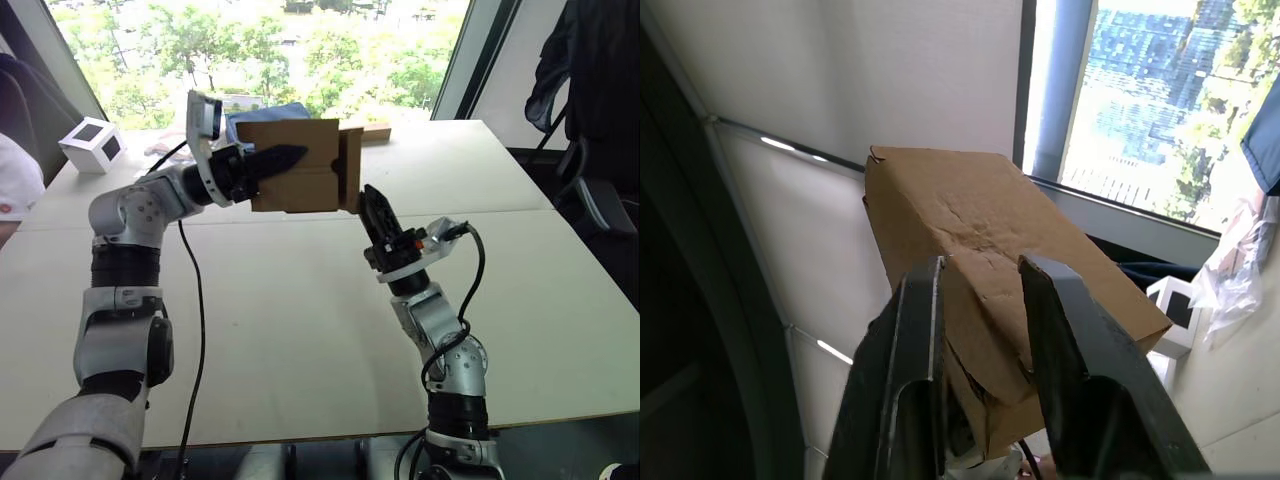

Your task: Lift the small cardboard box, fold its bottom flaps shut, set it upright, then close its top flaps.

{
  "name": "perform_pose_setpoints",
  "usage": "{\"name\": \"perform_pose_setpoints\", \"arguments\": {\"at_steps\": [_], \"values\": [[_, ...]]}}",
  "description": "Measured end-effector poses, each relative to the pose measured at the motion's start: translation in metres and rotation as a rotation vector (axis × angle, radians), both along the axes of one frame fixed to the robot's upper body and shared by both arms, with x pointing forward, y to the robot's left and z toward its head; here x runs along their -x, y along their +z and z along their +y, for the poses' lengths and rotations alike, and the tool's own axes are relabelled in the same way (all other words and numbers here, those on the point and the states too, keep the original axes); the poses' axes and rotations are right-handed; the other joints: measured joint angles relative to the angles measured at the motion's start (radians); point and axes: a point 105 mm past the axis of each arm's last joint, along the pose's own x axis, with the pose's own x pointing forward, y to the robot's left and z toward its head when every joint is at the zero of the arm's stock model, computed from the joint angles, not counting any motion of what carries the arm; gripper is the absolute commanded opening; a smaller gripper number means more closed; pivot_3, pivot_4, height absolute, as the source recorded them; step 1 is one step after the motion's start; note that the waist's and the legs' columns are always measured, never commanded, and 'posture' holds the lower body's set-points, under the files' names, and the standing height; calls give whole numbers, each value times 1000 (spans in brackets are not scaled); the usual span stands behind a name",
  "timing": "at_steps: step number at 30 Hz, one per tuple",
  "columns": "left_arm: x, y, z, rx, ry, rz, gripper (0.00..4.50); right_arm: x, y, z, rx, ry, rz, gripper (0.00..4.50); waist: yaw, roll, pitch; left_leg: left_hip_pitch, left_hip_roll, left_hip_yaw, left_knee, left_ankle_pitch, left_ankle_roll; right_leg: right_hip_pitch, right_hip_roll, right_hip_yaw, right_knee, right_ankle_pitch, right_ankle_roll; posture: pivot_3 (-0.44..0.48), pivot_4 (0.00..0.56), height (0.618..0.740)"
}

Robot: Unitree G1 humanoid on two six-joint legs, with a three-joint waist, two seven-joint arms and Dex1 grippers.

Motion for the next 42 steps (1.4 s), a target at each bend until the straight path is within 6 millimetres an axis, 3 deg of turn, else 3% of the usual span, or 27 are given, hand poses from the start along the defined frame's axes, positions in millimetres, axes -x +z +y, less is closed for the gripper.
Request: {"name": "perform_pose_setpoints", "arguments": {"at_steps": [1, 12, 15, 42], "values": [[0, 0, 0, 0, 0, 0, 0, 0, 0, 0, 0, -1, 0, 2807, 0, 0, 0, 0, 0, 0, 0, 0, 0, 0, 0, 0, 0, 0, 0, 0, 150, 740], [-1, 0, 0, 8, 5, 6, 0, -1, -1, 5, 31, -8, -2, 2807, 0, 0, 0, 0, 0, 0, 0, 0, 0, 0, 0, 0, 0, 0, 0, 0, 150, 740], [-1, 0, 0, 8, 5, 8, 0, -1, -1, 7, 45, -10, -2, 2166, 0, 0, 0, 0, 0, 0, 0, 0, 0, 0, 0, 0, 0, 0, 0, 0, 150, 740], [3, -2, -2, 0, -5, -6, 0, -8, 3, 18, 43, -2, 4, 2166, 0, 0, 0, 0, 0, 0, 0, 0, 0, 0, 0, 0, 0, 0, 0, 0, 150, 740]]}}
